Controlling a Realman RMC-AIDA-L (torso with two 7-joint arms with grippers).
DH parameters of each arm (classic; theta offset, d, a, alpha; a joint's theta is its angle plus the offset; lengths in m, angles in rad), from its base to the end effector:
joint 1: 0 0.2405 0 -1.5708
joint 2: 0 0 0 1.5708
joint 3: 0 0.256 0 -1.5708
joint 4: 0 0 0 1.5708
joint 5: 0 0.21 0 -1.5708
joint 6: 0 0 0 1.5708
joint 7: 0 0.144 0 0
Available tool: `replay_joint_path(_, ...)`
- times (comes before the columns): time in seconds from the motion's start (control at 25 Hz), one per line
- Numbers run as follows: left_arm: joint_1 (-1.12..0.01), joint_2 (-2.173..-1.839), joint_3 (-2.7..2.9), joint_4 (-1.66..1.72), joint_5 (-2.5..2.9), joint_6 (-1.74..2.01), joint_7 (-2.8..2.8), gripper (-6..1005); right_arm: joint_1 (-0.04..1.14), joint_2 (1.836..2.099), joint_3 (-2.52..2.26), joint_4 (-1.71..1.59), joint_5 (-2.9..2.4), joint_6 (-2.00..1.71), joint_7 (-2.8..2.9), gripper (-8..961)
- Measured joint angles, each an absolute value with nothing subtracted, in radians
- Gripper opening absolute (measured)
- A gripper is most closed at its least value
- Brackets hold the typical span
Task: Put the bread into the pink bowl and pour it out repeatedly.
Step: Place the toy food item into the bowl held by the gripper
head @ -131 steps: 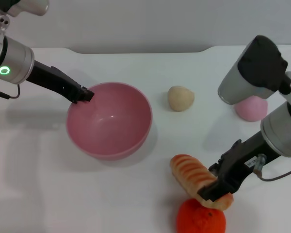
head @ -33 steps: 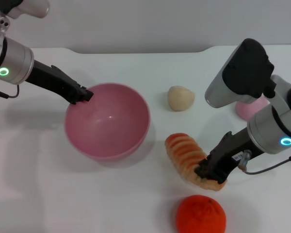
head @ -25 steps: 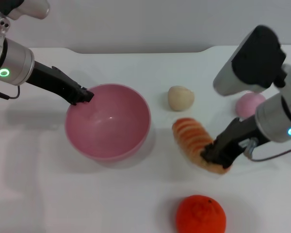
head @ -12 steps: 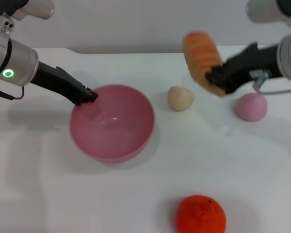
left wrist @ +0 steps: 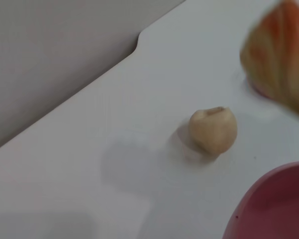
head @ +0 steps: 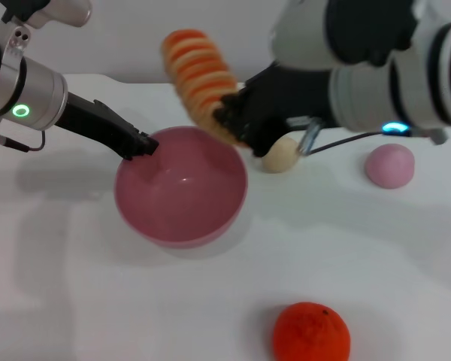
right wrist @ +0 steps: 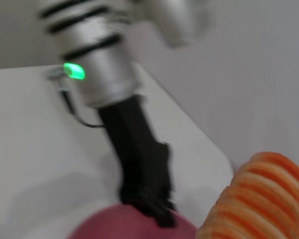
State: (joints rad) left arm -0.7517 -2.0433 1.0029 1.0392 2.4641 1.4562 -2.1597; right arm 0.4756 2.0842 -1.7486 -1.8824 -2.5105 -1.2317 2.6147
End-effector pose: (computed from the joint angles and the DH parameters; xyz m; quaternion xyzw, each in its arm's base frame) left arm -0.1906 0.4042 0.0271 -0.9429 -0.2829 0.0473 0.1693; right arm 0.0426 0.3150 -0.0094 -0.9639 0.0688 0.0194 0.2565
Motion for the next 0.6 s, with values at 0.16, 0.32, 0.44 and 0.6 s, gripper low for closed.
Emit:
replay_joint_path(0.16, -0.754, -2.043, 0.999, 1.039, 2.463, 1.456, -2.158, 44, 0.485, 2.086, -1.808, -1.873, -2.51, -1.203, 2.621, 93)
replay_joint_path(0.32, -0.756, -2.041, 1.0, 1.039, 2.461, 1.453, -2.158, 44, 0.489, 2.086, -1.837, -1.838, -2.509, -1.175, 2.623, 93)
replay_joint_path(0.44, -0.757, -2.039, 1.001, 1.039, 2.461, 1.448, -2.157, 44, 0.494, 2.086, -1.846, -1.813, -2.503, -1.164, 2.624, 94)
replay_joint_path(0.6, -0.759, -2.038, 1.002, 1.038, 2.462, 1.445, -2.157, 44, 0.498, 2.086, -1.851, -1.792, -2.496, -1.15, 2.629, 94)
